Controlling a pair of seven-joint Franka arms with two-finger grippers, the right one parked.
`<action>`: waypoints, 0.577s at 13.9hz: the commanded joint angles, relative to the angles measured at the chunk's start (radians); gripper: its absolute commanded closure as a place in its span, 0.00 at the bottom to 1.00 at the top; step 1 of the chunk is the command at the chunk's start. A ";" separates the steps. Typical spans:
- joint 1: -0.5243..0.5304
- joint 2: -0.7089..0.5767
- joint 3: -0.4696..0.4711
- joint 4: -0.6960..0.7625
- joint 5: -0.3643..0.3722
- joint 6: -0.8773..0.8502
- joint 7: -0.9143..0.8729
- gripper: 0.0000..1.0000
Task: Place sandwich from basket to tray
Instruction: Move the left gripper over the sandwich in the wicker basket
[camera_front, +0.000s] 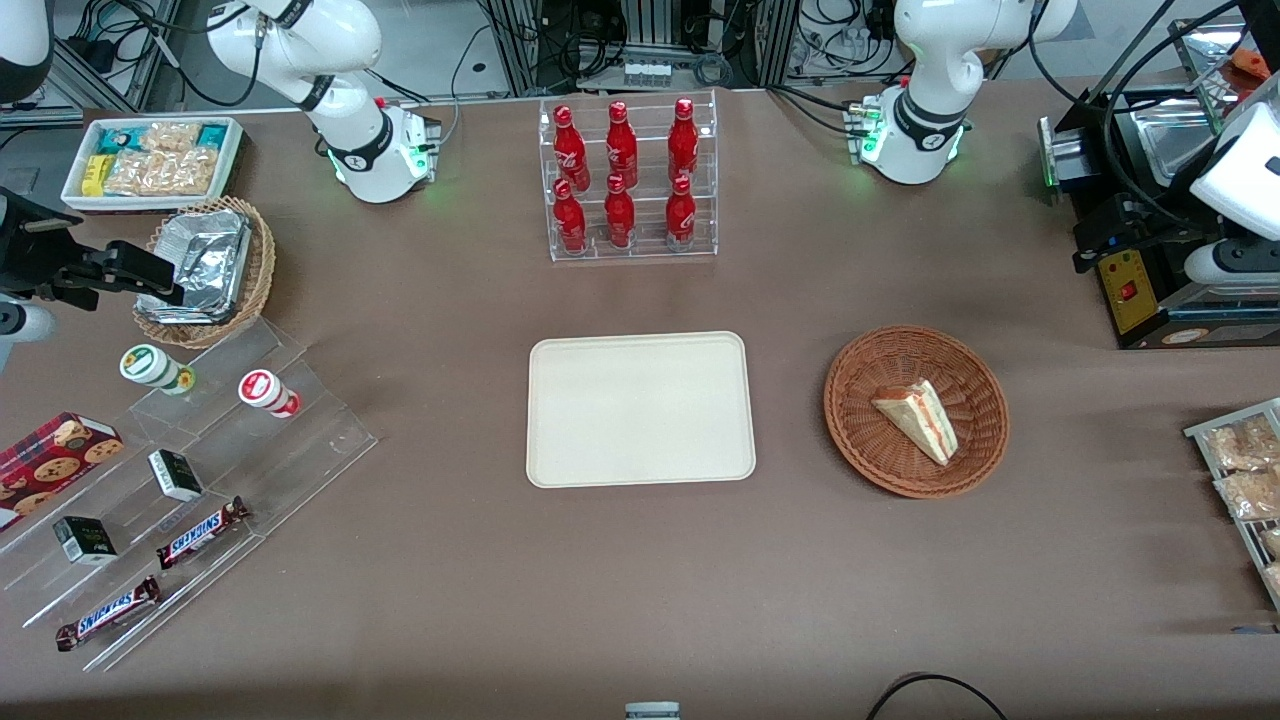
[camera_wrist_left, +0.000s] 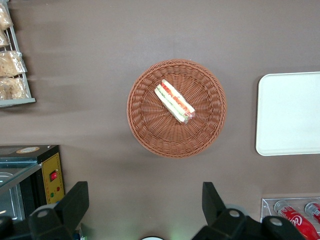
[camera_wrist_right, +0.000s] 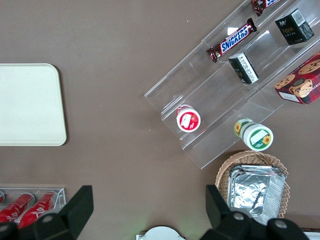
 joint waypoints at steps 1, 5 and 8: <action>0.018 -0.016 -0.014 -0.010 0.003 0.008 0.019 0.00; 0.018 0.028 -0.015 -0.017 0.006 0.017 0.008 0.00; 0.016 0.055 -0.017 -0.088 0.005 0.075 -0.003 0.00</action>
